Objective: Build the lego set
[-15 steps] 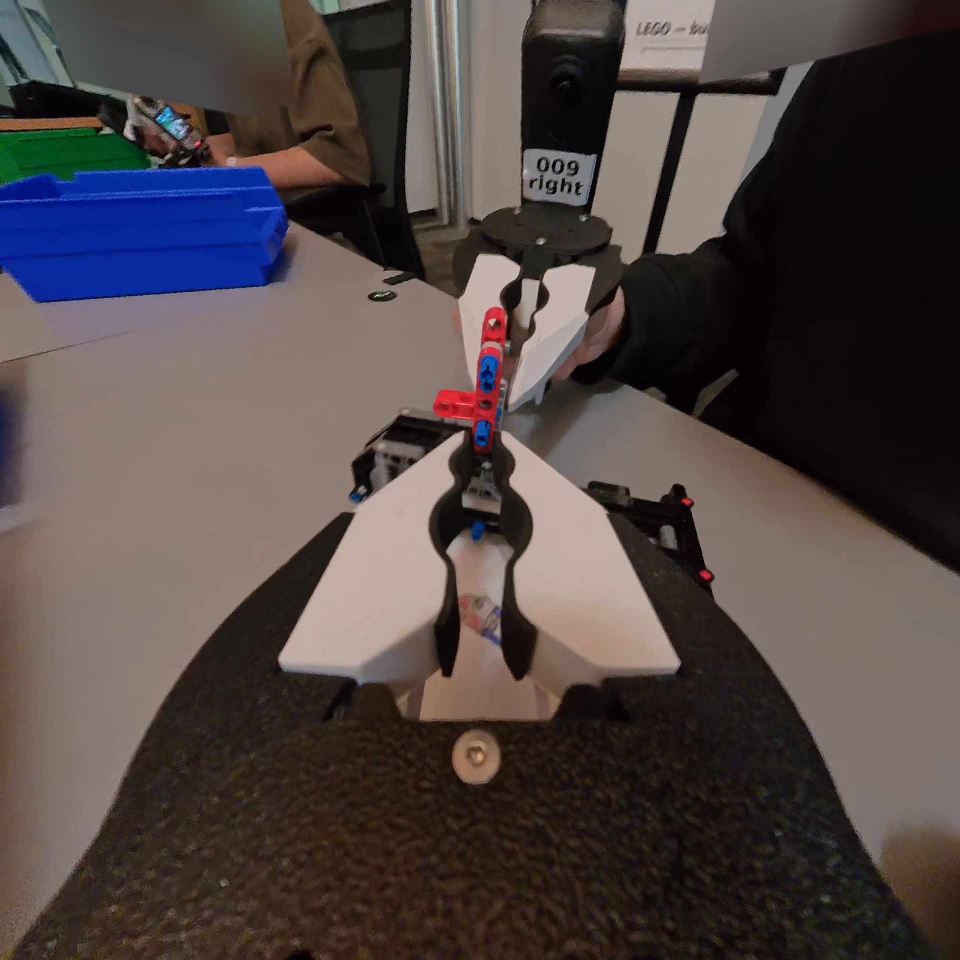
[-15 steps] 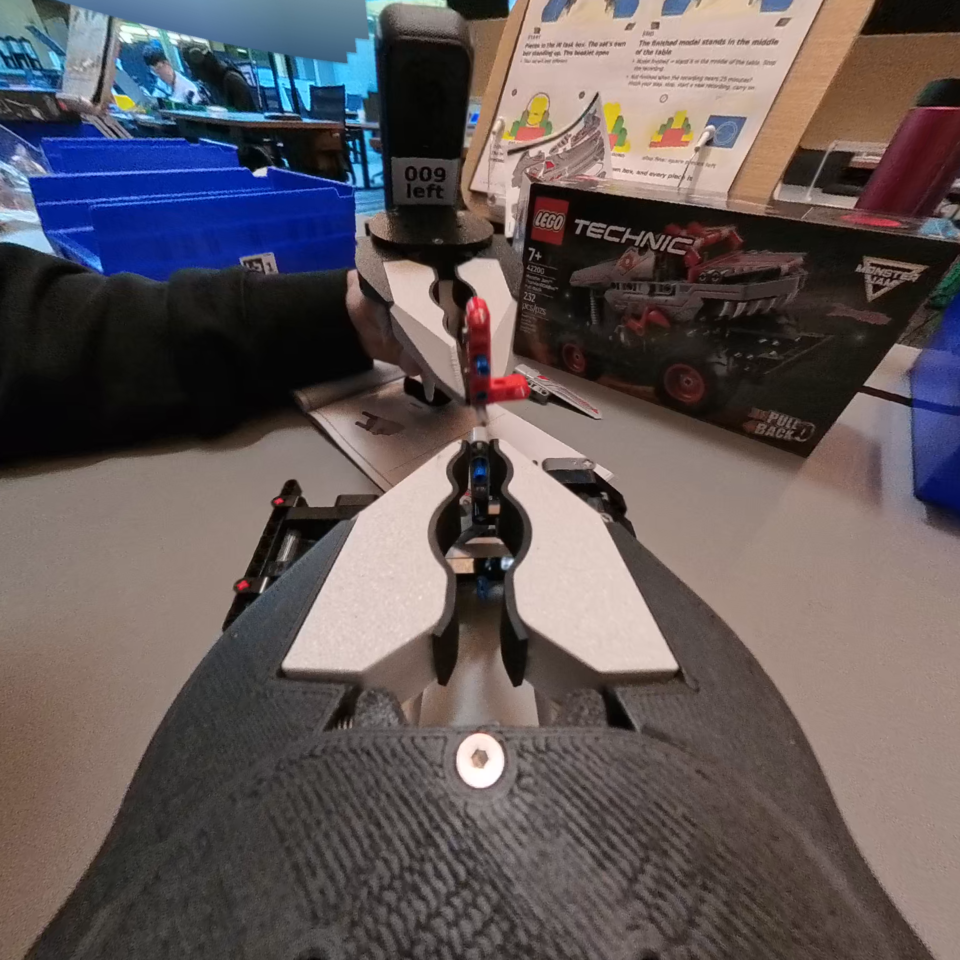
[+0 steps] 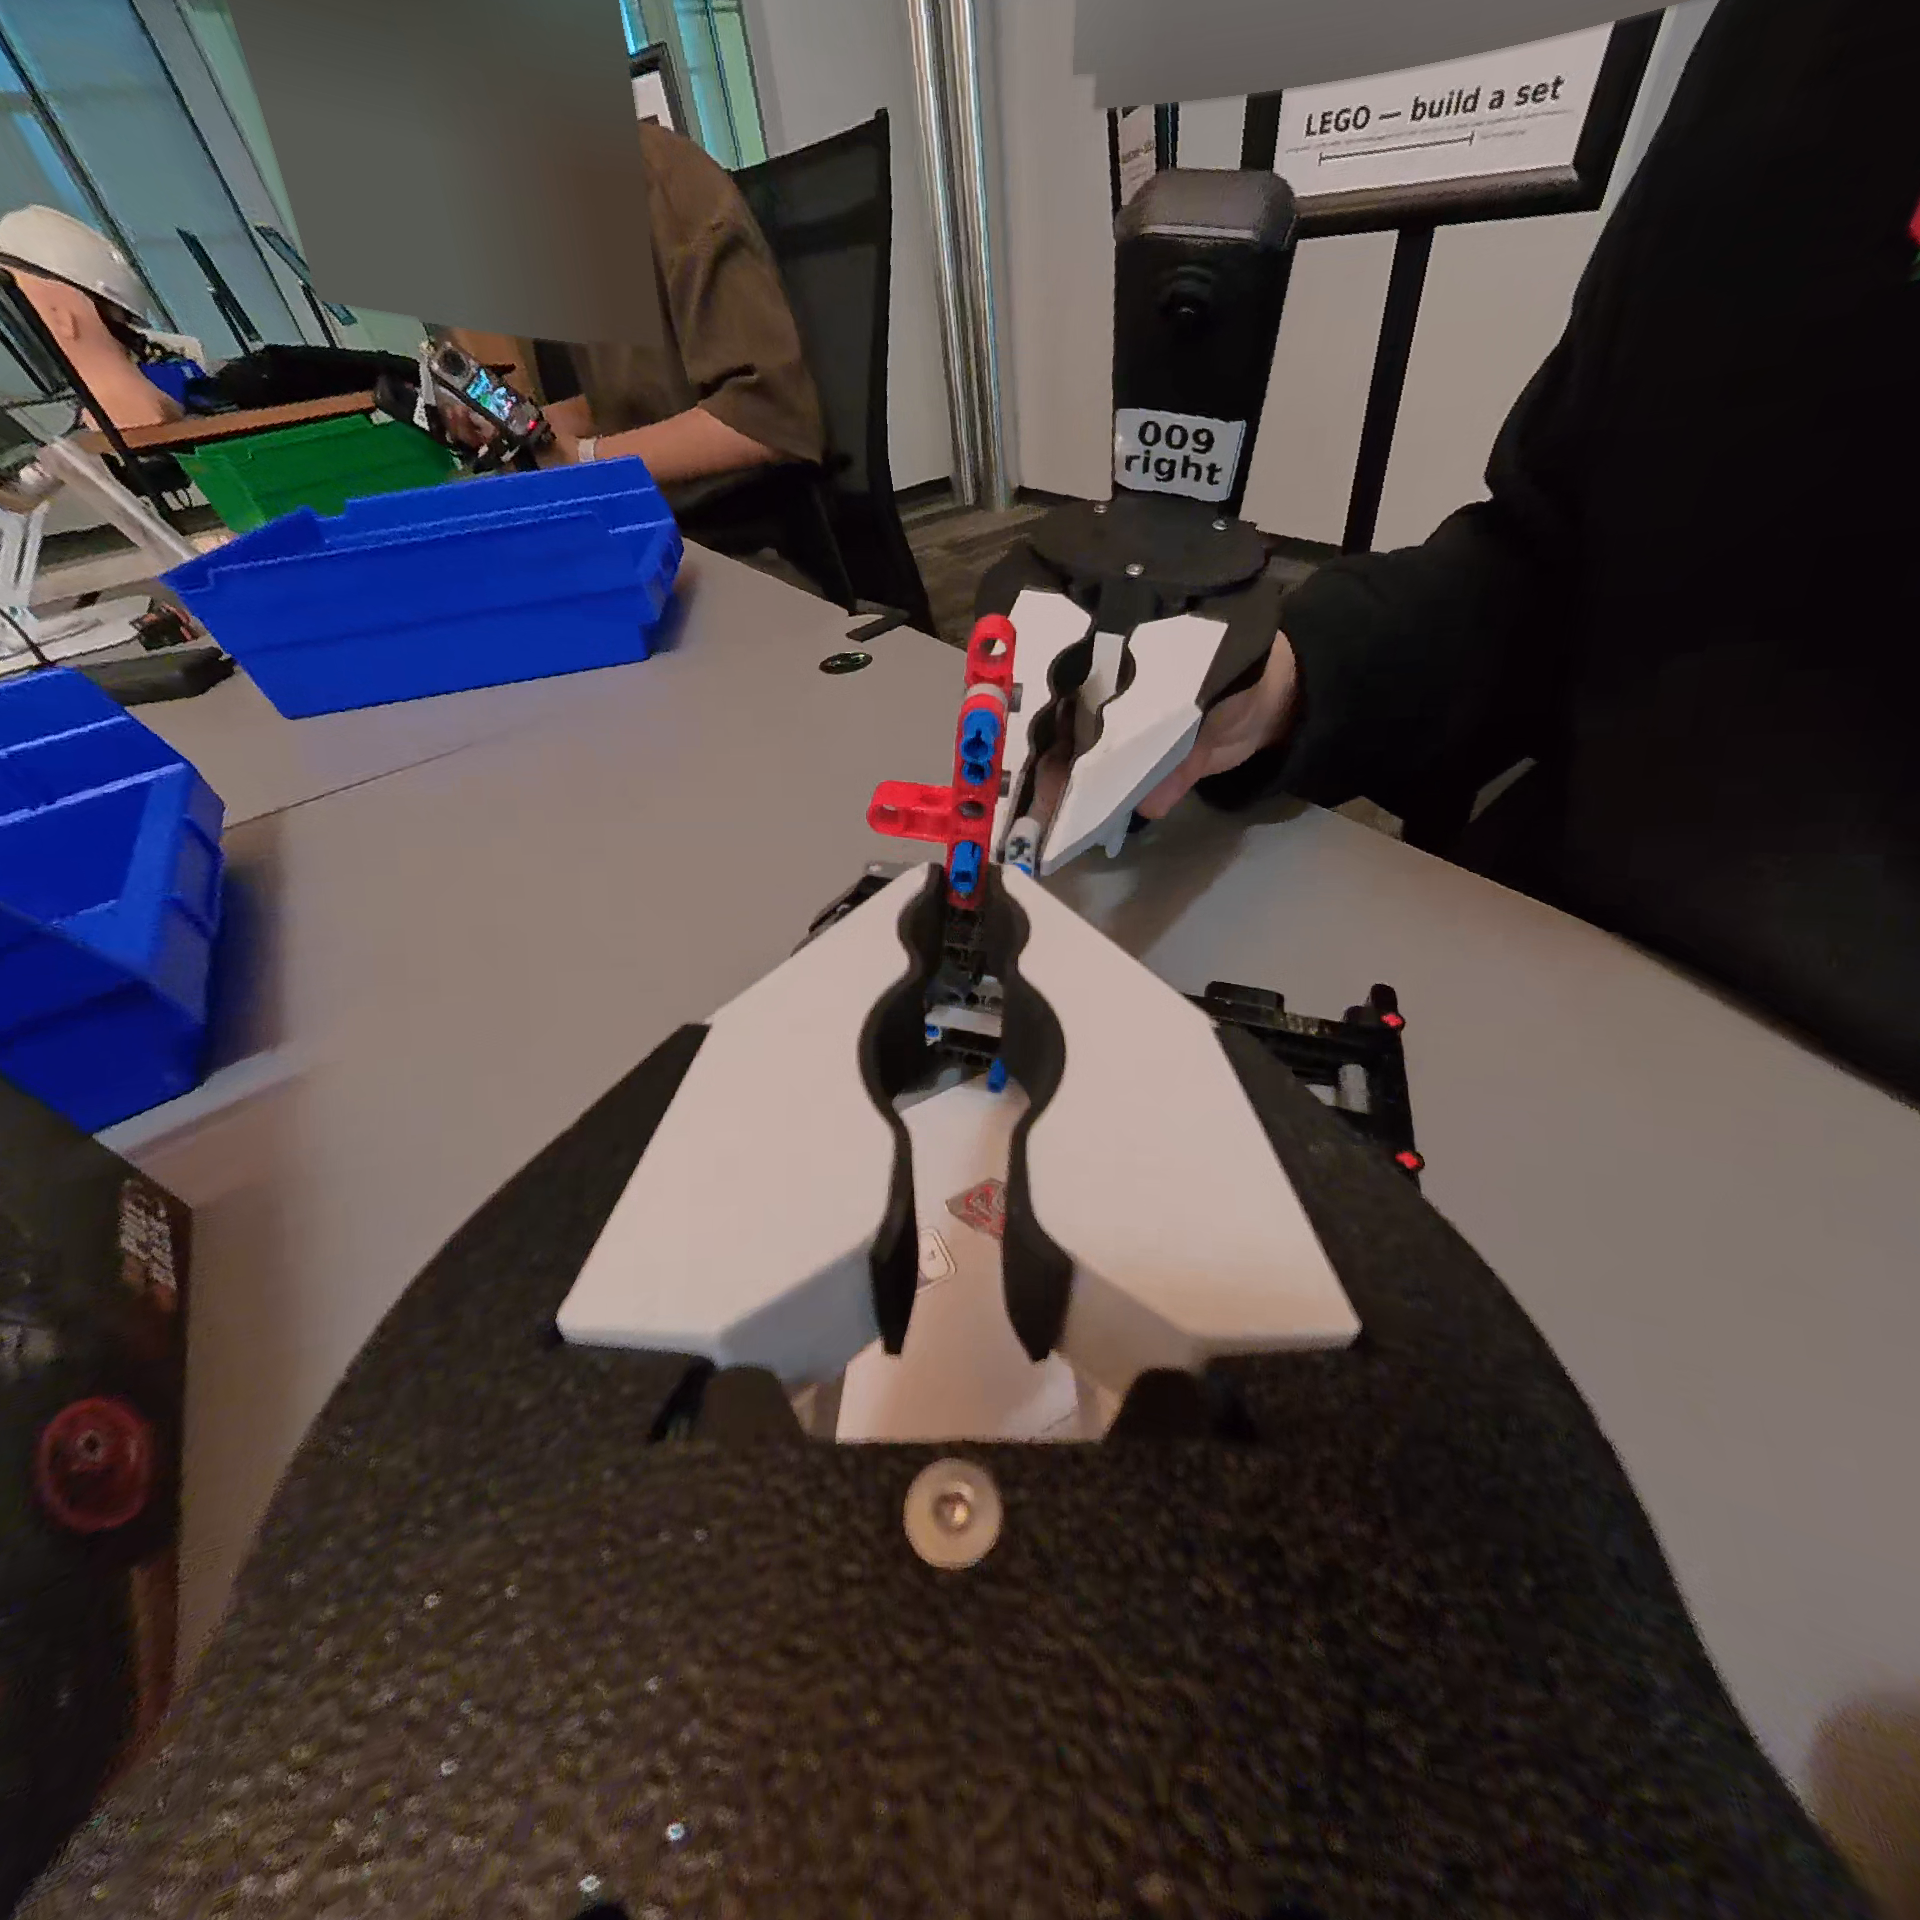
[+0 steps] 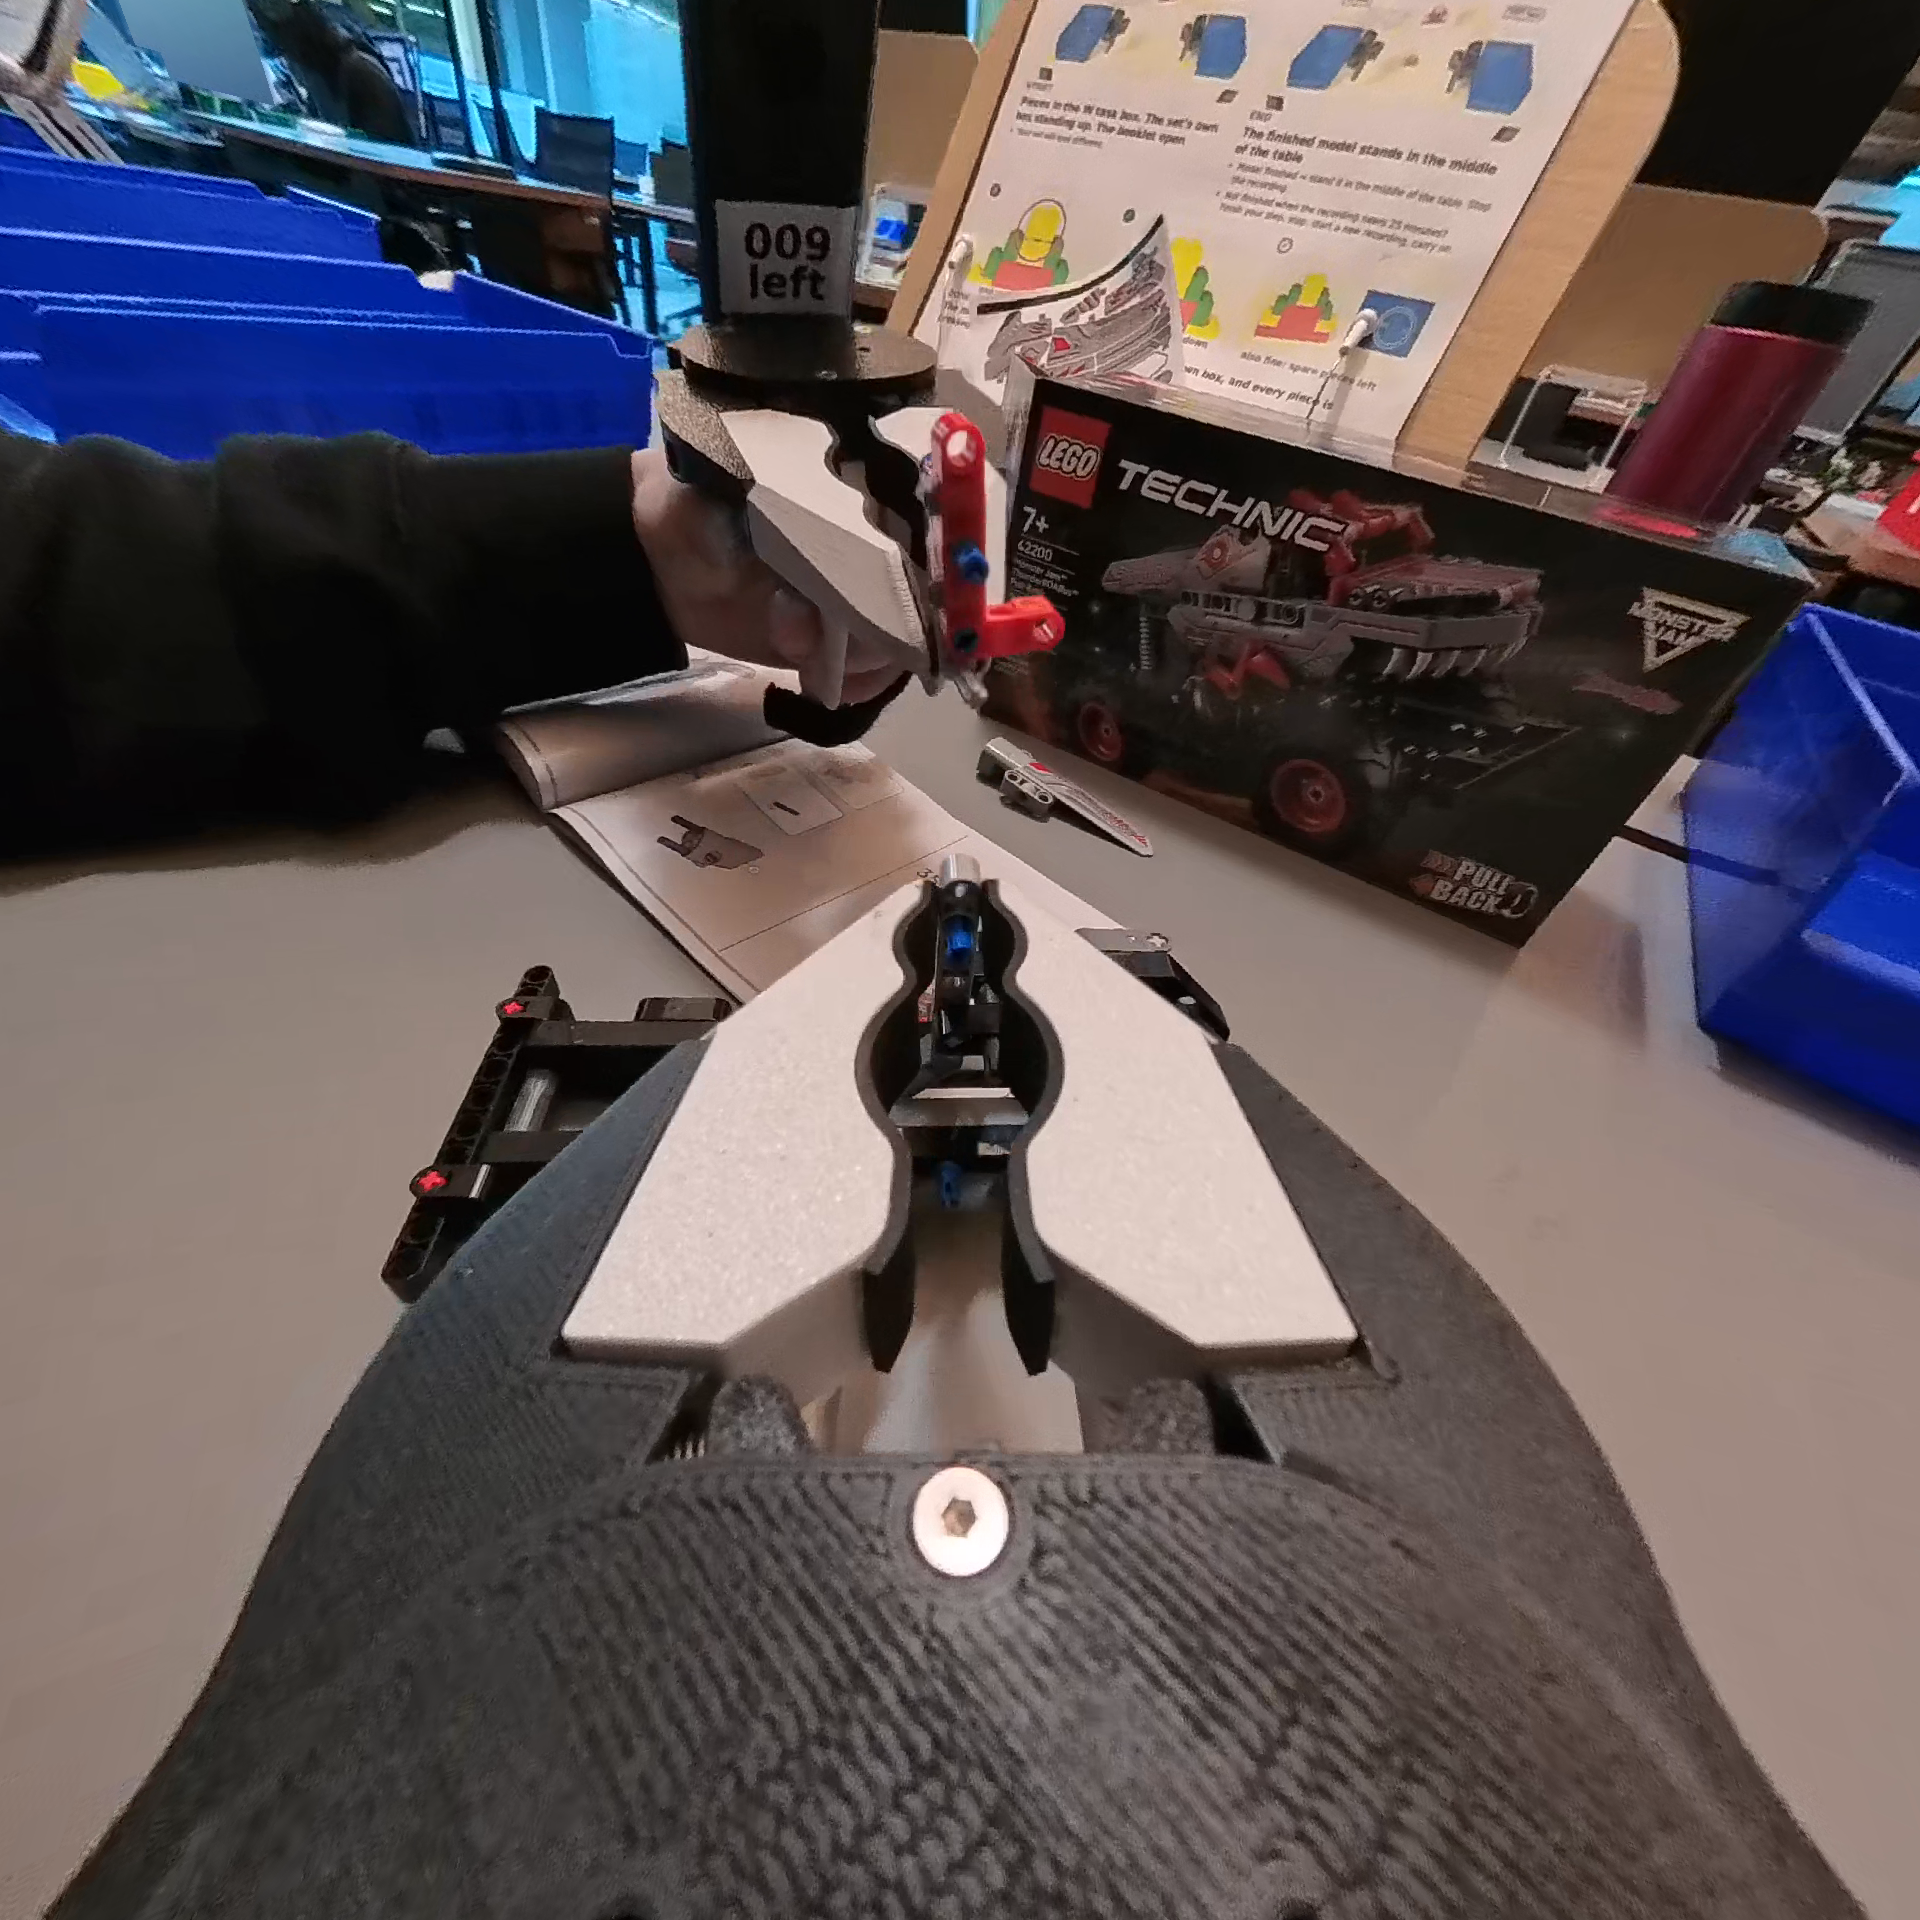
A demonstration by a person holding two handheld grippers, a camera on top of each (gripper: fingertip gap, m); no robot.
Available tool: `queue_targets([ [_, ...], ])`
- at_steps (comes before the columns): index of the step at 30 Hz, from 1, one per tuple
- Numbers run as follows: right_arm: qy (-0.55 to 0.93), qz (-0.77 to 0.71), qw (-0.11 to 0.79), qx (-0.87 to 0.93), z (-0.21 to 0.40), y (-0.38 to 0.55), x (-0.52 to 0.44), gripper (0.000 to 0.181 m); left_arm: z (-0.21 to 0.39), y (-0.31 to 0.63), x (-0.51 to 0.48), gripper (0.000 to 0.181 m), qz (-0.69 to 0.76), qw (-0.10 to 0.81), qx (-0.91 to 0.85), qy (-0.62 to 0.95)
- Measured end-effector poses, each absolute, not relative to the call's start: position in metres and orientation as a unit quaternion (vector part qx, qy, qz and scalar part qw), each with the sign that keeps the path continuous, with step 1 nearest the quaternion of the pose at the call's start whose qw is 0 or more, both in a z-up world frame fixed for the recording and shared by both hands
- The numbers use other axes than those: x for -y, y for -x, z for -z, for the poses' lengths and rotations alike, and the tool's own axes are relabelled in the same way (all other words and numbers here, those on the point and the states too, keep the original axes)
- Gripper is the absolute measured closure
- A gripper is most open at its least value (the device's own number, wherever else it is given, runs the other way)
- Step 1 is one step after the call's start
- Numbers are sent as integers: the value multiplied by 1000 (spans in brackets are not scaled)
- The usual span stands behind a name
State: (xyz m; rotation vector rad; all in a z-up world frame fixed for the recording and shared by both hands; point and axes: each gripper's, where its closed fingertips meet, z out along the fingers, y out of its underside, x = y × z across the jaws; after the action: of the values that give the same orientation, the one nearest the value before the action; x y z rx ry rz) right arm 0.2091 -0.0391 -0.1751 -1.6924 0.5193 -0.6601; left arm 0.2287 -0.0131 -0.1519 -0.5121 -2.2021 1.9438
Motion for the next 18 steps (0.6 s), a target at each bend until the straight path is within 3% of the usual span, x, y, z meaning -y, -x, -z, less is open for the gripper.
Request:
queue_targets([
  [7, 724, 286, 586, -225, 175, -209, 40, 176, 153, -227, 14, 177, -655, 96, 731, 165],
  [11, 716, 262, 608, -222, 166, -204, 39, 162, 148, -225, 13, 177, -670, 107, 716, 166],
  [18, 697, 168, 644, -265, 139, -199, 56, 153, 143, -217, 18, 177, -661, 52, 717, 215],
])
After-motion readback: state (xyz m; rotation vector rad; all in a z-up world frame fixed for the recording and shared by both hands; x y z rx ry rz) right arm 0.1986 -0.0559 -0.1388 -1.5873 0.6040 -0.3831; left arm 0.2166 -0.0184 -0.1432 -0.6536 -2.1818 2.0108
